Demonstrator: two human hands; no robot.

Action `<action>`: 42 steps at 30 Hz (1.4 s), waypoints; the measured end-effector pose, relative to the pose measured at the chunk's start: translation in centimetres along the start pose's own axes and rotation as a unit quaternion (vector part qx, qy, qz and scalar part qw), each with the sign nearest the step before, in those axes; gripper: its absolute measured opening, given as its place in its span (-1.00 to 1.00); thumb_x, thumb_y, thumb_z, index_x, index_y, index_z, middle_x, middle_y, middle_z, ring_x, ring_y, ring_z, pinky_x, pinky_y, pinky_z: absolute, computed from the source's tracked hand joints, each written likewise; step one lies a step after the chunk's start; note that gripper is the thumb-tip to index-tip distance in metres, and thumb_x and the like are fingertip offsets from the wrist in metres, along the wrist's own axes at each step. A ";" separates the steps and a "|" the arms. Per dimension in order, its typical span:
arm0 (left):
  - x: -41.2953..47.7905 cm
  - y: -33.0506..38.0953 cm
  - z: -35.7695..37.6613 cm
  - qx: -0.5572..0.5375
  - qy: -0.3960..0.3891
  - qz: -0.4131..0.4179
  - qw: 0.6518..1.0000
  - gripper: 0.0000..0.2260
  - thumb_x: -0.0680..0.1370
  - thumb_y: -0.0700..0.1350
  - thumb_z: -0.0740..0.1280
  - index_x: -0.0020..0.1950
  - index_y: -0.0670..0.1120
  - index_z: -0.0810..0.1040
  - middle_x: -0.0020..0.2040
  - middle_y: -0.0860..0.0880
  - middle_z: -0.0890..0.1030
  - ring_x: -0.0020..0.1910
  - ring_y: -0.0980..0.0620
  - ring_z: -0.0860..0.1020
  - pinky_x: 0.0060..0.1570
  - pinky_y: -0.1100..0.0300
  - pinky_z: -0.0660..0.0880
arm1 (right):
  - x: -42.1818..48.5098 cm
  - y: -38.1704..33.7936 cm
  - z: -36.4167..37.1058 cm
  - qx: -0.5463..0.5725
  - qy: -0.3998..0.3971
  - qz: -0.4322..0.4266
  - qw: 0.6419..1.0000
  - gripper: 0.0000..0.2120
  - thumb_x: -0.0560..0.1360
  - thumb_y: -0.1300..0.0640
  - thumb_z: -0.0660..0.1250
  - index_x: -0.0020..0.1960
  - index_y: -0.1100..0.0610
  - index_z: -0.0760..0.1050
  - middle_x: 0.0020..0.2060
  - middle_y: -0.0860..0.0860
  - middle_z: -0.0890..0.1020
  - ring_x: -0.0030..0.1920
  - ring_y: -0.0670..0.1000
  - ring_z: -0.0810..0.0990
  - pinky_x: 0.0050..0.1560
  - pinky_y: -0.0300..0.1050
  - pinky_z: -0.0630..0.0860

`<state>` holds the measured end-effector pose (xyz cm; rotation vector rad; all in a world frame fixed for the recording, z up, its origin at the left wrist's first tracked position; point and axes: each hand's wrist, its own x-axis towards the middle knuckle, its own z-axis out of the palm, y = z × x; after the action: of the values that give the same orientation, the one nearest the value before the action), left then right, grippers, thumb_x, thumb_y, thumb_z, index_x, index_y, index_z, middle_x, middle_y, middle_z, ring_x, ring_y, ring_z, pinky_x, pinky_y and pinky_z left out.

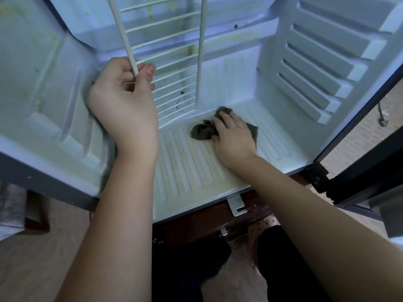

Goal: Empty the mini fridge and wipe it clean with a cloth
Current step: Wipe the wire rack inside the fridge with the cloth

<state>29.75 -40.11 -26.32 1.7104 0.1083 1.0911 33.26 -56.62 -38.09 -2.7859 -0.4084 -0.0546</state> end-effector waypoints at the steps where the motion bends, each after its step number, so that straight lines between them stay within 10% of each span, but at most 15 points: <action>1: 0.1 0.0 0.1 0.002 0.004 -0.001 1.000 -0.83 0.42 -0.08 0.41 -0.29 0.16 0.49 -0.38 0.14 0.62 -0.34 0.10 0.64 -0.24 -0.09 0.61 | 0.4 -0.9 0.2 0.013 -0.007 -0.035 0.999 -0.52 0.64 0.03 0.08 0.54 0.07 0.15 0.54 0.05 0.14 0.54 0.09 0.01 0.50 -0.07 -0.12; 6: 0.4 -0.2 0.3 0.002 0.019 0.001 1.000 -0.78 0.44 -0.15 0.42 -0.30 0.14 0.49 -0.42 0.18 0.59 -0.37 0.13 0.63 -0.24 -0.09 0.62 | 2.0 -6.6 2.6 0.031 -0.055 -0.161 0.985 -0.54 0.66 0.02 0.06 0.54 0.06 0.17 0.53 0.00 0.17 0.54 0.05 0.04 0.47 -0.12 -0.11; 14: 0.4 -0.4 0.4 0.022 0.028 0.016 0.999 -0.74 0.42 -0.07 0.43 -0.36 0.25 0.49 -0.41 0.15 0.59 -0.35 -0.03 0.62 -0.22 -0.12 0.60 | 2.7 -12.6 4.6 0.065 0.016 -0.088 0.994 -0.67 0.57 0.10 0.17 0.32 0.09 0.43 0.28 0.05 0.44 0.35 0.11 0.28 0.33 -0.03 0.17; 19: 0.6 0.1 0.5 0.008 0.020 -0.001 1.000 -0.77 0.41 -0.02 0.40 -0.37 0.30 0.52 -0.40 0.16 0.61 -0.32 -0.03 0.63 -0.22 -0.12 0.60 | 1.5 -10.6 3.9 0.087 -0.052 -0.199 0.975 -0.59 0.59 0.09 0.20 0.43 0.08 0.38 0.44 0.03 0.34 0.48 0.09 0.15 0.47 -0.06 -0.04; 26: 0.1 0.2 -0.1 0.020 -0.014 -0.014 1.000 -0.92 0.40 0.02 0.38 -0.24 0.07 0.52 -0.37 0.05 0.62 -0.32 -0.13 0.62 -0.21 -0.11 0.60 | -7.6 -6.5 2.6 0.130 -0.096 -0.315 0.935 -0.66 0.49 0.13 0.33 0.26 0.03 0.57 0.32 0.02 0.51 0.42 0.13 0.33 0.43 0.06 0.25; 36: -0.8 -0.8 0.2 0.023 -0.096 -0.066 0.993 -0.81 0.39 -0.02 0.42 -0.37 0.25 0.55 -0.41 0.18 0.61 -0.36 0.04 0.64 -0.19 -0.08 0.62 | -4.8 3.4 -3.3 0.044 -0.013 0.079 0.996 -0.56 0.55 0.08 0.26 0.42 -0.09 0.39 0.46 -0.08 0.32 0.47 0.04 0.18 0.41 0.00 0.27; 42: -1.6 -0.5 0.4 0.072 -0.123 -0.070 0.987 -0.88 0.41 -0.04 0.39 -0.32 0.11 0.53 -0.37 0.09 0.62 -0.32 0.01 0.65 -0.19 -0.07 0.58 | -8.2 3.2 -4.3 -0.007 -0.079 0.113 0.991 -0.48 0.62 -0.06 0.13 0.55 -0.04 0.12 0.54 -0.02 0.13 0.51 0.12 0.03 0.47 0.08 0.16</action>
<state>29.32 -41.09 -27.69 1.9235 0.1505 0.7774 26.35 -63.12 -35.73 -2.8408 -0.1283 0.2163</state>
